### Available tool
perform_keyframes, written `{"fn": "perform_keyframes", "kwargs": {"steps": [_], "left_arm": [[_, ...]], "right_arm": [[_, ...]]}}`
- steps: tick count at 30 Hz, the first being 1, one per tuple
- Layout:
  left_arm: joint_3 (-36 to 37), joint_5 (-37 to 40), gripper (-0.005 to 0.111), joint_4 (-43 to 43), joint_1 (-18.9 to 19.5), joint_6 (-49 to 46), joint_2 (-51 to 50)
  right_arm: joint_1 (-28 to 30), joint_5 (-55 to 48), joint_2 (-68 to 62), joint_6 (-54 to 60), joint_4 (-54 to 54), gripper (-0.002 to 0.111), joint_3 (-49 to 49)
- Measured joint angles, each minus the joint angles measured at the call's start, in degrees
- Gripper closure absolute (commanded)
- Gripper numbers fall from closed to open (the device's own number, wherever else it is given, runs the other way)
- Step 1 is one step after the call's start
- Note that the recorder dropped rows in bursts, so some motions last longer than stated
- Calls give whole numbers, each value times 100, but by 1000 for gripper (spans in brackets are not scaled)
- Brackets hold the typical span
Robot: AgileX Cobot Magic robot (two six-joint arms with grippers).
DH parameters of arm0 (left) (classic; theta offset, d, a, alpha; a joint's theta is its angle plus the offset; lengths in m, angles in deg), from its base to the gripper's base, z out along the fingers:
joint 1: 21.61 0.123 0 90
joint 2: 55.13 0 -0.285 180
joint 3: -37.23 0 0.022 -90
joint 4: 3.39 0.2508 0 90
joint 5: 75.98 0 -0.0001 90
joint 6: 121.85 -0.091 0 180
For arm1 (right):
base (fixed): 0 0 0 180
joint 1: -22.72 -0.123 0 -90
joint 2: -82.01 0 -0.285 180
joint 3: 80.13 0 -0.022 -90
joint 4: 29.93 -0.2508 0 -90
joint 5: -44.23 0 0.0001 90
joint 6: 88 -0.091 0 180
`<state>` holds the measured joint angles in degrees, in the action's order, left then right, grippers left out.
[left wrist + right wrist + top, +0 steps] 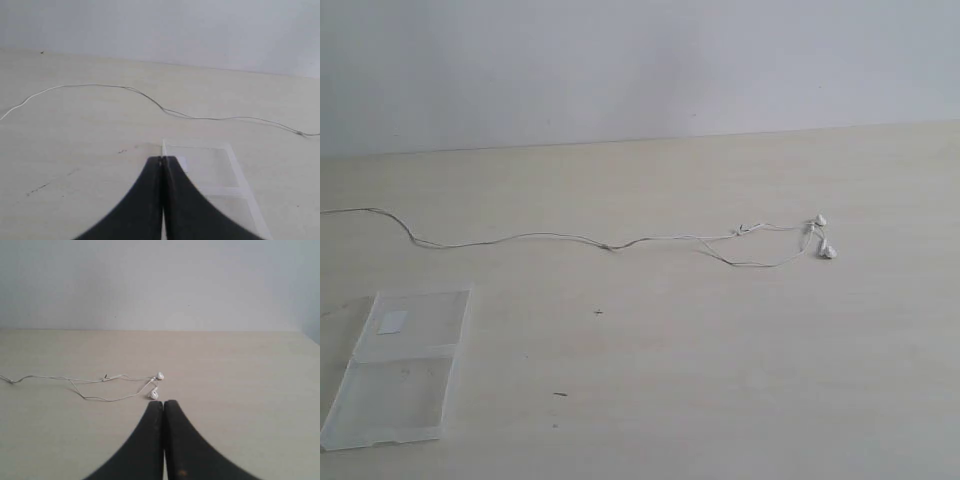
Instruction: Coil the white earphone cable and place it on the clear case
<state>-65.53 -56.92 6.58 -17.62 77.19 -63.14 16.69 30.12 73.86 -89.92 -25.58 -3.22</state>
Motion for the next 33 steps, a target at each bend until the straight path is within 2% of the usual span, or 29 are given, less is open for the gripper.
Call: {"fn": "perform_keyframes", "kwargs": {"steps": [23, 29, 33], "left_arm": [[0, 0, 107, 0, 0, 0, 0], [0, 0, 107, 0, 0, 0, 0], [0, 0, 107, 0, 0, 0, 0]], "right_arm": [[0, 0, 0, 0, 42, 108, 0], [0, 579, 0, 0, 237, 108, 0], [0, 618, 0, 0, 248, 108, 0]]}}
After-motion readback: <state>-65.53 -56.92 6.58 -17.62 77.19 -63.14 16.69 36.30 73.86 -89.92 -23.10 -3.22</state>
